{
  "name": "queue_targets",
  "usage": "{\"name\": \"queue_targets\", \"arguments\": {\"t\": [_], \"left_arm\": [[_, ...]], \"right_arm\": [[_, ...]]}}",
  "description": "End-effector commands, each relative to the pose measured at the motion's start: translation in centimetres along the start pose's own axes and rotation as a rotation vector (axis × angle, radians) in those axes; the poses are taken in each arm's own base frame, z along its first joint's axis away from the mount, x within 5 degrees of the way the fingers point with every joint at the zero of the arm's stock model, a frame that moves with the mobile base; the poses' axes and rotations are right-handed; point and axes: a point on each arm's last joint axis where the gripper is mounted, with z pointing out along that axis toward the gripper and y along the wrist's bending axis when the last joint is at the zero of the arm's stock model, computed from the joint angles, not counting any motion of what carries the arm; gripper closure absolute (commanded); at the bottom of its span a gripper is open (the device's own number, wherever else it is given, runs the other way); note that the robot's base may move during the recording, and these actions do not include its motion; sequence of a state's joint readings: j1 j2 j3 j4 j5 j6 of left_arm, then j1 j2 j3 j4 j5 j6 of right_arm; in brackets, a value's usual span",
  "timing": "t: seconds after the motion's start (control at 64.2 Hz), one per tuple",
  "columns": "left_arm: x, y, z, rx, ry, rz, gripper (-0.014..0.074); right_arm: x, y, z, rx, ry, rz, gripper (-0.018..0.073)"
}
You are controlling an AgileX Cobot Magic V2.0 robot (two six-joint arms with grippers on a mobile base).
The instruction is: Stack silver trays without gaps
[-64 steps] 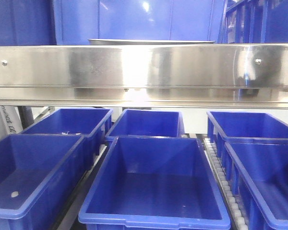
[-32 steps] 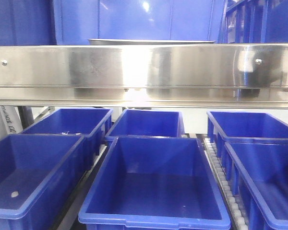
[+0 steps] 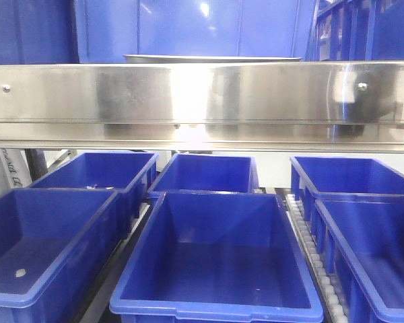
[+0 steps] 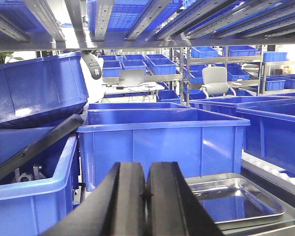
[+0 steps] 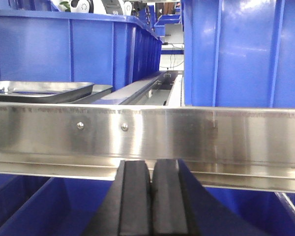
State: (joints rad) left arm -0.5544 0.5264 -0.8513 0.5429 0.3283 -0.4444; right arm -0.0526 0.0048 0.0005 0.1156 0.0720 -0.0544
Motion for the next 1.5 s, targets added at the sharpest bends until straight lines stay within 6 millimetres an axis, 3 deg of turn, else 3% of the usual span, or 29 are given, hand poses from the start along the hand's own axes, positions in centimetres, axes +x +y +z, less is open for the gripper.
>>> {"name": "queue_targets", "arguments": {"t": [0.0, 0.888, 1.044, 1.23, 1.48], "left_arm": [[-0.2, 0.0, -0.1, 0.002, -0.017, -0.004, 0.0594], [-0.2, 0.0, -0.1, 0.002, -0.017, -0.004, 0.0594], [-0.2, 0.2, -0.1, -0.024, -0.025, 0.075, 0.0594], [1.5, 0.0, -0.3, -0.011, 0.03, -0.013, 0.0596], [4.2, 0.3, -3.8, -0.078, -0.03, 0.061, 0.0607]], "right_arm": [[0.0, 0.0, 0.0, -0.002, -0.005, -0.011, 0.0637], [0.2, 0.0, 0.0, -0.003, 0.019, -0.011, 0.0637], [0.2, 0.0, 0.0, -0.003, 0.019, -0.011, 0.0637], [0.2, 0.0, 0.0, -0.003, 0.019, -0.011, 0.0637], [0.2, 0.0, 0.0, -0.003, 0.019, -0.011, 0.0637]]}}
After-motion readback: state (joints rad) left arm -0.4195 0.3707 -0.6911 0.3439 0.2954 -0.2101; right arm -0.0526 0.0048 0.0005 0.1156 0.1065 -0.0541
